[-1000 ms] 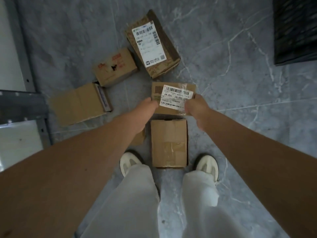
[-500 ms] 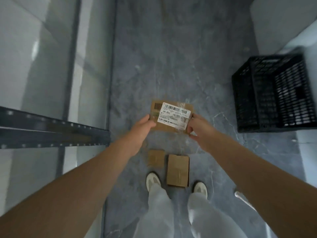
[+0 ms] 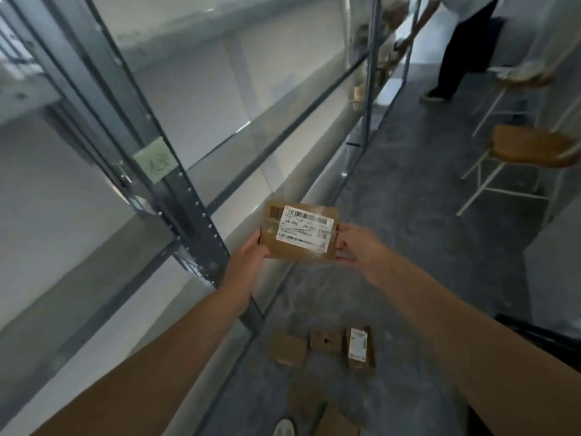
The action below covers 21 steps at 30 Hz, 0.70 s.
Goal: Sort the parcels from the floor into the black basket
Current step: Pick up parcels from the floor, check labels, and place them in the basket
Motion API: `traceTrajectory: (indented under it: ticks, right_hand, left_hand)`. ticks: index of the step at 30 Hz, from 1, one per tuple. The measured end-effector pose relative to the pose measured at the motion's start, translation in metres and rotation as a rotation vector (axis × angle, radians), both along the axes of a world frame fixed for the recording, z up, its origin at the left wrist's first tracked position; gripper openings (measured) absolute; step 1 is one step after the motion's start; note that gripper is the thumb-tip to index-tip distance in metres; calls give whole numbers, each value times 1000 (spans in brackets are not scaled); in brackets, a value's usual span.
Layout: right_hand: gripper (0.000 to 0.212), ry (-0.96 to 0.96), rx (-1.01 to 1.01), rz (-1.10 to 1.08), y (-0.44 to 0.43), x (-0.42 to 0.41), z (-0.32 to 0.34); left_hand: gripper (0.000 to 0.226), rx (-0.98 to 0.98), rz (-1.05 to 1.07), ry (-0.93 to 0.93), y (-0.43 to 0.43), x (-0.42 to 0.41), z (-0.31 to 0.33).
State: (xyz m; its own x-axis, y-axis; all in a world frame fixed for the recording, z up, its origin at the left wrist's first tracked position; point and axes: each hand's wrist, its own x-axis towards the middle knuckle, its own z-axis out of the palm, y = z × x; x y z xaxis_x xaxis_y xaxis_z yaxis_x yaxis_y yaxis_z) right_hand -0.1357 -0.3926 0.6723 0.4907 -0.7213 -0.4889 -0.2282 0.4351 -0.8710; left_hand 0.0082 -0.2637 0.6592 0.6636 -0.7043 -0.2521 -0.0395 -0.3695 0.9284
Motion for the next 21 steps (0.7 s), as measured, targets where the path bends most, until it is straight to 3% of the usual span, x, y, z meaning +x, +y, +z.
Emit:
traceTrajectory:
  ticks: [6,11,21]
  right_hand:
    - [36,-55,-155,265,54,25,57]
    - [18,-140,-194,423,125,53,96]
    - [20,-188,-313,921,302,116,126]
  left_hand:
    - [47,-158,226,-53,90,-10,56]
    - [44,-211,376,-99,181,-3,87]
    - [48,-290,782,-170,378,-34,117]
